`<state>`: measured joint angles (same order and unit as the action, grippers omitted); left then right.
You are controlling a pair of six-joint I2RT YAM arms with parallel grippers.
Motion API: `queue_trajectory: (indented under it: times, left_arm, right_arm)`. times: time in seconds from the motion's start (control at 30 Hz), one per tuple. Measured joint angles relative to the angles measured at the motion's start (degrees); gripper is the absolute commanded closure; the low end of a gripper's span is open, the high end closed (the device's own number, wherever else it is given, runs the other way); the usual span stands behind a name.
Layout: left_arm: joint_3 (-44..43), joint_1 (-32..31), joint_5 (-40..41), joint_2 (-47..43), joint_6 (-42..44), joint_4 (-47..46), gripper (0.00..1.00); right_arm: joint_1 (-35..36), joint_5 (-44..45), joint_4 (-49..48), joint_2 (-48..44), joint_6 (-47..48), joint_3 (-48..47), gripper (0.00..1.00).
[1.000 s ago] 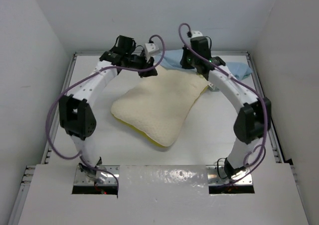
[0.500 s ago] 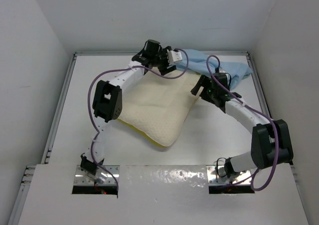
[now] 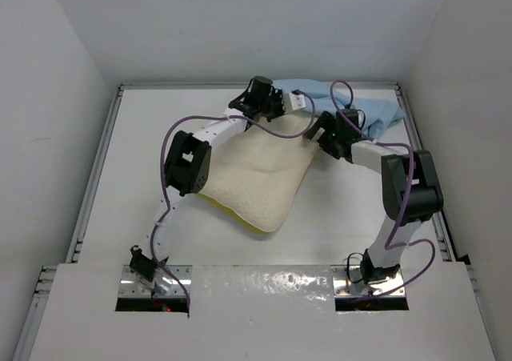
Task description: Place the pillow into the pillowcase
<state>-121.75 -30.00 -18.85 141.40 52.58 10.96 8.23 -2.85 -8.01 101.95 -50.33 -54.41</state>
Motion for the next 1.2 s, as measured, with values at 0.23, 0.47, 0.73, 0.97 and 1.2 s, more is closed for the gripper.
queue_trajectory:
  times: [0.23,0.47,0.73,0.97,1.2]
  left_arm:
    - [-6.84,0.61,-2.71,0.07,-7.56,6.78,1.00]
    - [-11.28,4.98,-21.44,-1.22,-28.57,11.74,1.00]
    - [-10.88,6.82,-30.36,-4.17,-27.50,19.54,1.00]
    - [-11.04,6.01,-35.15,-8.39,-2.91,44.11,1.00]
    - [-2.91,3.76,-34.16,-13.60,5.22,54.49,0.96]
  right_arm:
    - [-0.22,-4.20,-3.04,8.52,0.85,-5.29,1.00]
    - [3.74,-3.02,-5.27,0.31,10.40,-1.16,1.00]
    - [9.03,-8.74,-6.25,-0.59,16.15,-6.47,1.00]
    - [5.05,-3.19,-8.28,4.59,4.76,-5.90,1.00]
    - [2.12,5.97,-11.96,4.50,-0.68,-7.32,1.00]
